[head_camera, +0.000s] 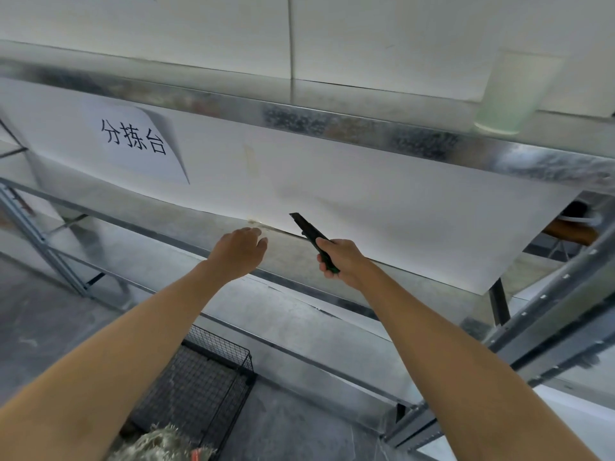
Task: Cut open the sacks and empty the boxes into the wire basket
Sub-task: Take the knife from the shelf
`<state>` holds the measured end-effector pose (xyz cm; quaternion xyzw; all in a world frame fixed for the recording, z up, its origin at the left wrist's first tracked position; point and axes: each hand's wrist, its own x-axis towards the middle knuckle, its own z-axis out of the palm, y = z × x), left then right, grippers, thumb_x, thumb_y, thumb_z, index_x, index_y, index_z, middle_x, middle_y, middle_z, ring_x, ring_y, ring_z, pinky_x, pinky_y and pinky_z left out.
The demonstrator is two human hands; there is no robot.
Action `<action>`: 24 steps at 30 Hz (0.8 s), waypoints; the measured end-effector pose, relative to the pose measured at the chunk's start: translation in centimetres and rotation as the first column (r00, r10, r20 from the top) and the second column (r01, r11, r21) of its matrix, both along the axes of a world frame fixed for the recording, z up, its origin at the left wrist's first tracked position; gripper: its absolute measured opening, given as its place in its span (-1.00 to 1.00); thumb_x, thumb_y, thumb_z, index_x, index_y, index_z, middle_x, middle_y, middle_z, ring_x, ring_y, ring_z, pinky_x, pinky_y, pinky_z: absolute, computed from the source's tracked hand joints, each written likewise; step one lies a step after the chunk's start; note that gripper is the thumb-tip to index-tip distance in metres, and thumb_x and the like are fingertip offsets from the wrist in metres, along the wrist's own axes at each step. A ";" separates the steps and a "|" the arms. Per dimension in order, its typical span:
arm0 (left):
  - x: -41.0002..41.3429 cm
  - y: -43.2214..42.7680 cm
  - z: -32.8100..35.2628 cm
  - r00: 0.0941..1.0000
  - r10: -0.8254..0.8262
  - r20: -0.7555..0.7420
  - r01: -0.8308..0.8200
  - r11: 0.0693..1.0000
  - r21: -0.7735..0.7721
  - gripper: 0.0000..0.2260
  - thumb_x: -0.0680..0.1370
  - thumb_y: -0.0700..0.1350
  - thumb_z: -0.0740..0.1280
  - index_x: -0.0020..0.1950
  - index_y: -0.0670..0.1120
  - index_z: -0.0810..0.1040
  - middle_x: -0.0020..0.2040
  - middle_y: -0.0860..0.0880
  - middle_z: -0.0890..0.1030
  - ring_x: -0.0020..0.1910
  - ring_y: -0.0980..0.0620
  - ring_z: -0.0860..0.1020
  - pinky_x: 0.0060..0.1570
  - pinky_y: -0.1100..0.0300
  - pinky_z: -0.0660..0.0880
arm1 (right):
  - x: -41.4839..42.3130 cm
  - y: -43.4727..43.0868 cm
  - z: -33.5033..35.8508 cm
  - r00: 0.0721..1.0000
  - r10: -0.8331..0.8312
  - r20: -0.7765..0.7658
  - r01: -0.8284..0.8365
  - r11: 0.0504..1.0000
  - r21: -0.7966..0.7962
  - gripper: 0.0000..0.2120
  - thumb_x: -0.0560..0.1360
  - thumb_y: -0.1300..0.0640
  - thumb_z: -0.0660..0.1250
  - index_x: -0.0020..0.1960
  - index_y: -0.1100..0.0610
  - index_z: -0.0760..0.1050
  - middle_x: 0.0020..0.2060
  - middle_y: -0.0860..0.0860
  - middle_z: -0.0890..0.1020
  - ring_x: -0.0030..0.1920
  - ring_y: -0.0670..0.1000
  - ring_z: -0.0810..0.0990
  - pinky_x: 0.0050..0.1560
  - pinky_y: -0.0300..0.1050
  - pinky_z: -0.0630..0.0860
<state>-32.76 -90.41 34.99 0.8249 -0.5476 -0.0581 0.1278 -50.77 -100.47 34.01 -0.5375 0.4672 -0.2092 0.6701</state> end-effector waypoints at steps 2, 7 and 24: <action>0.0 0.1 0.0 1.000 -0.004 -0.001 0.004 1.000 -0.002 -0.62 0.65 -0.03 0.03 0.34 -0.21 0.42 0.30 -0.17 0.51 0.23 -0.14 0.49 0.23 0.04 0.37 | 0.1 0.1 -0.1 1.000 -0.011 0.004 0.011 0.999 -0.031 -0.84 0.57 0.09 0.28 -0.06 0.19 0.48 -0.36 0.07 0.48 -0.49 -0.04 0.40 -0.53 -0.25 0.34; 0.6 0.6 -0.3 1.000 -0.020 -0.003 0.020 1.000 -0.001 -0.62 0.66 -0.03 0.03 0.36 -0.20 0.41 0.32 -0.16 0.50 0.24 -0.12 0.49 0.24 0.04 0.37 | 0.3 0.5 0.1 0.999 -0.032 0.009 0.033 0.997 -0.072 -0.79 0.53 0.03 0.34 -0.04 0.19 0.51 -0.38 0.06 0.50 -0.50 -0.04 0.40 -0.50 -0.23 0.36; 2.4 2.0 -2.8 0.993 -0.112 -0.039 0.114 0.992 0.050 -0.64 0.65 -0.04 0.03 0.27 -0.22 0.46 0.26 -0.18 0.53 0.19 -0.14 0.51 0.20 0.03 0.39 | 0.7 4.5 -1.5 0.998 -0.031 -0.061 0.035 0.998 0.061 -0.84 0.52 0.18 0.20 0.04 0.21 0.47 -0.22 0.14 0.65 -0.35 0.08 0.56 -0.33 -0.14 0.51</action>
